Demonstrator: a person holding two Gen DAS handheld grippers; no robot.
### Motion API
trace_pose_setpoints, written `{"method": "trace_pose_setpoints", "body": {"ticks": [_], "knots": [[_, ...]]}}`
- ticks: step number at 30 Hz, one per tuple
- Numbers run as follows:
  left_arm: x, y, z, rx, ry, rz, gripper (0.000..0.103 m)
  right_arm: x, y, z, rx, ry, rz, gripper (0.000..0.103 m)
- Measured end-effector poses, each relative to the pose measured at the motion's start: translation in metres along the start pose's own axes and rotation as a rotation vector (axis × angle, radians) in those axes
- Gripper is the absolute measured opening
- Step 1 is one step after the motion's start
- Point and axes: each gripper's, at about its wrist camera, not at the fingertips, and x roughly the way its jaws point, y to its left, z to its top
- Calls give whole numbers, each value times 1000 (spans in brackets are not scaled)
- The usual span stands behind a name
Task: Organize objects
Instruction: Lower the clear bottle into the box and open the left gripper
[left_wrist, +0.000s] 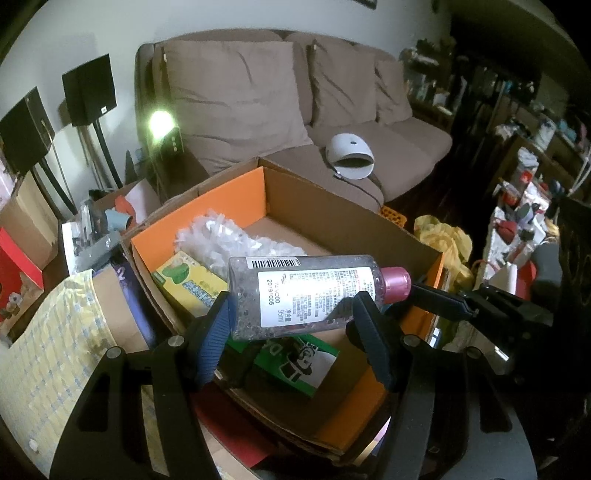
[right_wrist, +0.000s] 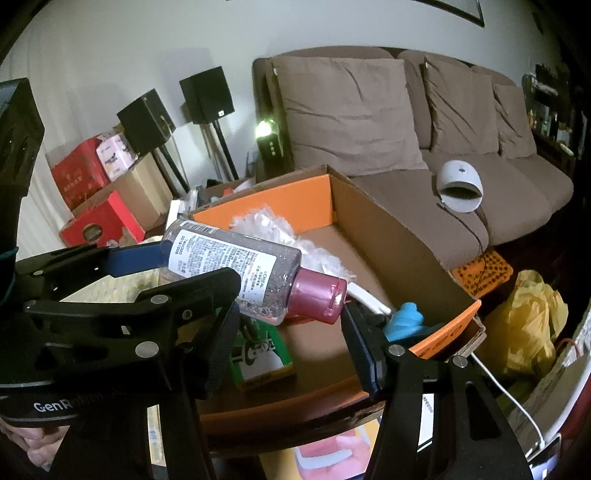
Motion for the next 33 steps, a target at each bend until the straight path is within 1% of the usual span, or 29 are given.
{"method": "trace_pose_setpoints", "body": {"ticks": [7,21,33], "knots": [[15,6,-5,-29,40,-19,63,14,-4,-2,41,56,4,58],[25,12,-10,-59,83,-32,63,26,-6,-5,58,111,6,58],[26,13,-10,-59,85,-33,63,26,-6,-5,54,113,2,58]]}}
